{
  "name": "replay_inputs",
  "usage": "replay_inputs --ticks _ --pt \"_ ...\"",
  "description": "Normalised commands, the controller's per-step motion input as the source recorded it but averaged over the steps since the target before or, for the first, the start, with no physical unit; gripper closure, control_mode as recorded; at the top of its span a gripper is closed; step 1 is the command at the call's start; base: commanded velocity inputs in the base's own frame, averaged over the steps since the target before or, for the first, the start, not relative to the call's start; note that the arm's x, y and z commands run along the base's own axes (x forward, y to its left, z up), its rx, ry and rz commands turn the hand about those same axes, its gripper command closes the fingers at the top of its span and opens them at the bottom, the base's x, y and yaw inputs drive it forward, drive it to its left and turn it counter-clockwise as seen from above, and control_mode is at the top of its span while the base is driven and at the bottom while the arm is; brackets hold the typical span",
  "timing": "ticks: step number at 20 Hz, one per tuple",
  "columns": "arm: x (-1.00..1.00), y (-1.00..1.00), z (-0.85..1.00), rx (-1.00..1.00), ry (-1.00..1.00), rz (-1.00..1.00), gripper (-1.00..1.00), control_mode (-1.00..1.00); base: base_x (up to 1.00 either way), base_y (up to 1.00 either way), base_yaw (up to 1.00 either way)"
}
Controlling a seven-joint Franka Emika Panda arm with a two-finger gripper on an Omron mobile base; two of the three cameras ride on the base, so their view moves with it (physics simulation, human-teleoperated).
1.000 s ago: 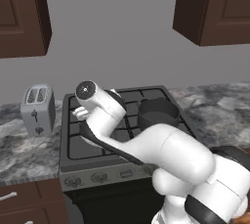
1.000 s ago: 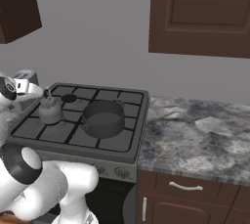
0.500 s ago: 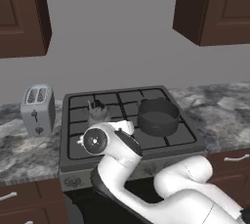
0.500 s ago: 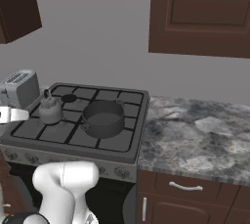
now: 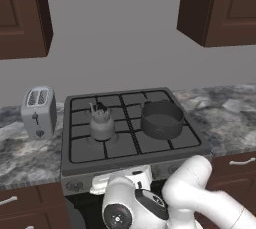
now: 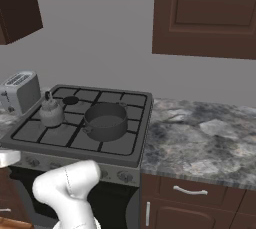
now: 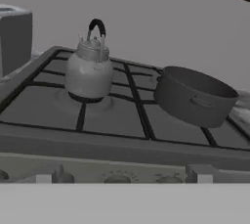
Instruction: Pick the kettle from the counter and place it on a stove burner. Then turn the burner on.
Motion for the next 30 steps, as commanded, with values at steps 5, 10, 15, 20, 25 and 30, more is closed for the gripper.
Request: replay_inputs --ticks 5,10,15,20,25,30 --pt "-0.62 0.01 -0.45 0.0 -0.09 0.02 -1.0 -1.0 0.0 0.0 0.0" --pt "-0.11 0.2 -0.22 0.03 -0.16 0.01 -1.0 -1.0 0.0 0.0 0.0" --pt "0.05 0.55 -0.4 0.07 -0.13 0.0 -1.0 -1.0 0.0 0.0 0.0" --pt "0.09 0.49 -0.4 0.1 -0.09 0.0 -1.0 -1.0 0.0 0.0 0.0" --pt "0.25 0.6 -0.32 0.09 -0.07 -0.02 -1.0 -1.0 0.0 0.0 0.0" --pt "0.39 0.65 -0.27 0.06 -0.05 -0.06 -1.0 -1.0 0.0 0.0 0.0"
